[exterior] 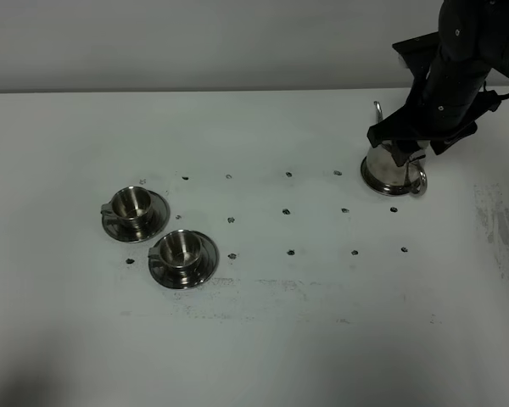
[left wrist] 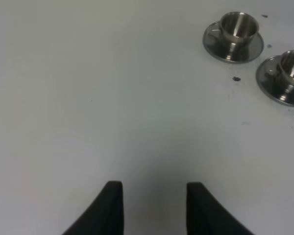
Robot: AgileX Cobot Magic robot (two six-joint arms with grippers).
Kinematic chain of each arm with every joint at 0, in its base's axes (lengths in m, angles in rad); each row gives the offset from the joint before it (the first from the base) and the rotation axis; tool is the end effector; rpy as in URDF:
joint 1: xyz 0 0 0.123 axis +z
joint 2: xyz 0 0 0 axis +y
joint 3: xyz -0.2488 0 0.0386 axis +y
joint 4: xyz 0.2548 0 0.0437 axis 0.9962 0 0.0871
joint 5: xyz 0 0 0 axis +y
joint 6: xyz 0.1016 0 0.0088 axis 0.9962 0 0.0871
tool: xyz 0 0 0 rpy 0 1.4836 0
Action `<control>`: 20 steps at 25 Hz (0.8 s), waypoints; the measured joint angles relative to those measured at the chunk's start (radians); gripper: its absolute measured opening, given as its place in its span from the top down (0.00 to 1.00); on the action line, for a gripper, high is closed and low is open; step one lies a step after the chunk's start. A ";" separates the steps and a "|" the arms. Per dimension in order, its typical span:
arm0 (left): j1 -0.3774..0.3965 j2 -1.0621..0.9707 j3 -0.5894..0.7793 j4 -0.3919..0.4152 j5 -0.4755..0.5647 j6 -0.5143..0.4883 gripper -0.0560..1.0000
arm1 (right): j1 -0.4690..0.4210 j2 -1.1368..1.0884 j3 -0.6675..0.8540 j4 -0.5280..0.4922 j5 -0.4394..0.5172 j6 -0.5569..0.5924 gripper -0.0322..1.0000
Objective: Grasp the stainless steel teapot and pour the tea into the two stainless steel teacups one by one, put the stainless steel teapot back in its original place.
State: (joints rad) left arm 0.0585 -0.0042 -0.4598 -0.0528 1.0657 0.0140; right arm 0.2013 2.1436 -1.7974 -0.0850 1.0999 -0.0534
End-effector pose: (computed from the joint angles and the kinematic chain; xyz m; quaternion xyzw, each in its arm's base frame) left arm 0.0482 -0.0019 0.2635 -0.0186 0.8632 -0.0081 0.5044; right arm 0.4358 0.0811 0.1664 -0.1412 0.9835 -0.0318 0.1083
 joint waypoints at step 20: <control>0.000 0.000 0.000 0.000 0.000 0.000 0.60 | 0.000 0.080 -0.002 -0.041 -0.032 -0.025 0.46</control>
State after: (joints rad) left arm 0.0585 -0.0042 -0.4598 -0.0528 1.0657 0.0139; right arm 0.2013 2.2233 -1.7996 -0.1258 1.0678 -0.0787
